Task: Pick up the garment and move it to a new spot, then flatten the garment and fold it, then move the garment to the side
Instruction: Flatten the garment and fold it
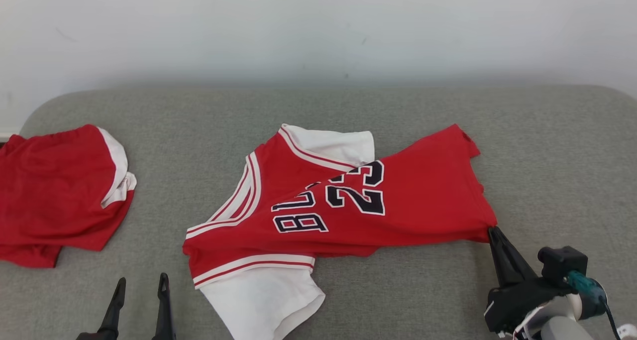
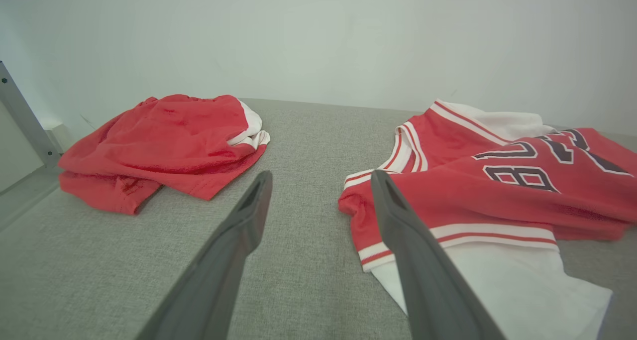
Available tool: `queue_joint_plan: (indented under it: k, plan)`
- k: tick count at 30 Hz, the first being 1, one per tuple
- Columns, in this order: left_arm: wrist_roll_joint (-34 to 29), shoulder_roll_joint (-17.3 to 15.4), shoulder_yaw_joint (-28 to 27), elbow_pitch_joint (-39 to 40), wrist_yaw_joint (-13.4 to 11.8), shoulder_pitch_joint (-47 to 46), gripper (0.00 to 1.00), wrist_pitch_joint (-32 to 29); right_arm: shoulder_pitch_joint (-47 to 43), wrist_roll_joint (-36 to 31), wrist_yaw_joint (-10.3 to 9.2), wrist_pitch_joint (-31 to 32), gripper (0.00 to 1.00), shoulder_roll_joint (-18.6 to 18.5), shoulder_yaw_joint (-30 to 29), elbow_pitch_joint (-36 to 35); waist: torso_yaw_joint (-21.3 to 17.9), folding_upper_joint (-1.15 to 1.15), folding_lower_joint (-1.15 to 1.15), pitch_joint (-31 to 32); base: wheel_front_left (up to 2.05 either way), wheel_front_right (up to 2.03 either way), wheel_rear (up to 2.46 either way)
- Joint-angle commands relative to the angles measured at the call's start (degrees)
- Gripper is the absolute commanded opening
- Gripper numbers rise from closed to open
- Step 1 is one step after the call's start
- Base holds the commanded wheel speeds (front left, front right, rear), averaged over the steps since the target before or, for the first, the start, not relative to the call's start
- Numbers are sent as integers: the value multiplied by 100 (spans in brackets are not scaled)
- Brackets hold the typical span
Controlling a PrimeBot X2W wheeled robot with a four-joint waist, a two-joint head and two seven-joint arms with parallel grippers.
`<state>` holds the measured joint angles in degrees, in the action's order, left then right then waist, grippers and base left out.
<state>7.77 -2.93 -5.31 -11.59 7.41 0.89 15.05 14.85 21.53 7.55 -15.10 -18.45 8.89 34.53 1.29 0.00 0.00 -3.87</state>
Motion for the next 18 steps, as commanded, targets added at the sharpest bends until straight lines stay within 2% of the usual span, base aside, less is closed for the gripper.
queue_joint_plan:
  k: [1, 8, 12, 18]
  plan:
    - [62, 8, 9, -7, 8, 48, 100, 19, -121, -24, -13, -6, 0, 12, -14, -83, -111, 0, 0, 85, 0, 0, 0]
    - [110, 5, 137, 78, -64, 170, 100, 19, -963, 113, -13, 191, 0, 65, -207, -1363, -326, 0, 0, 161, 0, 0, 0]
    - [123, 6, 162, 112, -101, 196, 100, 19, -1513, 169, -13, 530, 0, 85, -467, -2262, -384, 0, 0, 139, 0, 0, 0]
    - [119, 6, 157, 156, -123, 219, 100, 19, -2288, 200, -13, 1330, 0, 362, -963, -3772, -425, 0, 0, 76, 0, 0, 0]
